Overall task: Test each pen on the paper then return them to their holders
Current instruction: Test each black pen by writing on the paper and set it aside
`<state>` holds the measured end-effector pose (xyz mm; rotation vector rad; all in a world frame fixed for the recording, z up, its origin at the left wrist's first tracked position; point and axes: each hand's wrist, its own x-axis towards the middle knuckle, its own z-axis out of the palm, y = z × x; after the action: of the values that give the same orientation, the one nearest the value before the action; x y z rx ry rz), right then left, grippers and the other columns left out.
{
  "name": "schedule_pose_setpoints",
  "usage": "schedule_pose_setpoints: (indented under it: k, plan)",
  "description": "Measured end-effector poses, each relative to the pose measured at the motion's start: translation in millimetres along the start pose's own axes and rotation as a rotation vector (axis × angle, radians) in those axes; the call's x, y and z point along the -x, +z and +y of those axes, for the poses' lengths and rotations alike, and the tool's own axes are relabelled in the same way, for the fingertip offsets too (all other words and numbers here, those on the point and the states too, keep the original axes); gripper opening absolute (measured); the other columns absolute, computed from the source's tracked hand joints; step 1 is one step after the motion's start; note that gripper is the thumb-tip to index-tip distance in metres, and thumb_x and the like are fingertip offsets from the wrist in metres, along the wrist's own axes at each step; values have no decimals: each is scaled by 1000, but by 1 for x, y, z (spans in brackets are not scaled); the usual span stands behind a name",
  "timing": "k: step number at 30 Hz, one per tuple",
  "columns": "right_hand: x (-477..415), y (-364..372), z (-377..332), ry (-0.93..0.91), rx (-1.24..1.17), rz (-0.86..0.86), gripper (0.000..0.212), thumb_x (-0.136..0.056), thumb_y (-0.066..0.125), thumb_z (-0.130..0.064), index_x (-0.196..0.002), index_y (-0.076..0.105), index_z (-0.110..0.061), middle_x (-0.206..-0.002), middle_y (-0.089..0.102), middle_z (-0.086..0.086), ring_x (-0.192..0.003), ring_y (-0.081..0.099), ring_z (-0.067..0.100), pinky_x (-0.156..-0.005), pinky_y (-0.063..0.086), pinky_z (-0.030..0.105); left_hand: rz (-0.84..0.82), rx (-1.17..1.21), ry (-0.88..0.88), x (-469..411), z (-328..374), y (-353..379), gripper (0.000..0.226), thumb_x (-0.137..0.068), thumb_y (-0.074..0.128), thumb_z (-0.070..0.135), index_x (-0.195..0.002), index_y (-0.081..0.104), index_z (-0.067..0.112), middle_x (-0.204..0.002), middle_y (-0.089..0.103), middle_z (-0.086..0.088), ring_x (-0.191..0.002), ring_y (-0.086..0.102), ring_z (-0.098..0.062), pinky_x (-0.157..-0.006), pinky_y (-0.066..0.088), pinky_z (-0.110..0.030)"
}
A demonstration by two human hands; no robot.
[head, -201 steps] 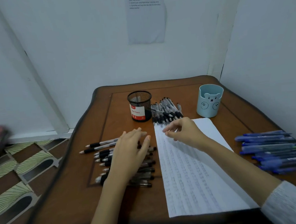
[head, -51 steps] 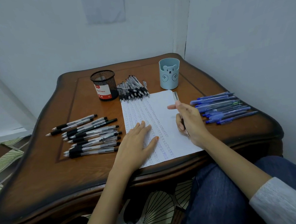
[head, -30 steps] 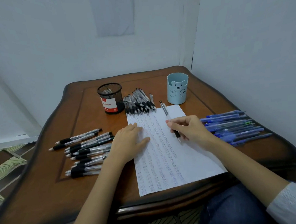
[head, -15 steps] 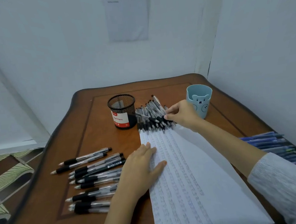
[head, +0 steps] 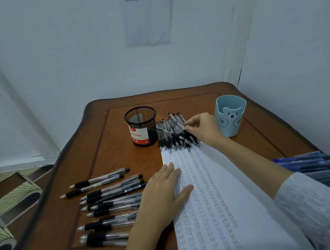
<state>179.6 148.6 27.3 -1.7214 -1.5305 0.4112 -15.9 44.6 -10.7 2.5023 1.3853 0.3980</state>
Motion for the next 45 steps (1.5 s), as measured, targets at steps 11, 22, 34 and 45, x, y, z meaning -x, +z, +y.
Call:
schedule_pose_setpoints:
  k: [11, 22, 34, 45]
  plan:
    - [73, -14, -5, 0, -80, -113, 16, -89, 63, -1, -92, 75, -10, -88, 70, -1, -62, 54, 0, -52, 39, 6, 223, -100, 42, 13, 15, -9, 47, -90, 38, 42, -106, 71, 12, -115, 69, -8, -104, 67, -20, -93, 48, -39]
    - [140, 14, -45, -105, -79, -348, 18, -89, 61, -3, -95, 75, -13, -90, 68, -5, -58, 53, -16, -55, 41, 4, 392, -55, -106, 86, -27, -22, 40, -97, 49, 33, -133, 54, 15, -142, 50, -4, -134, 41, -15, -113, 17, -27]
    - [163, 40, -60, -129, -8, -293, 13, -89, 68, -20, -97, 76, -13, -93, 70, -6, -75, 56, 0, -71, 45, 14, 421, 8, -178, 110, -40, -26, 47, -100, 39, 37, -143, 41, 19, -152, 34, 1, -144, 21, -11, -113, 0, -20]
    - [157, -5, -54, 233, -1045, -8, 15, -101, 46, -18, -103, 55, -7, -97, 69, 10, -94, 66, 23, -85, 54, 35, 434, -10, -86, 111, -34, -28, 41, -99, 44, 31, -138, 48, 15, -146, 44, -3, -137, 36, -15, -114, 12, -24]
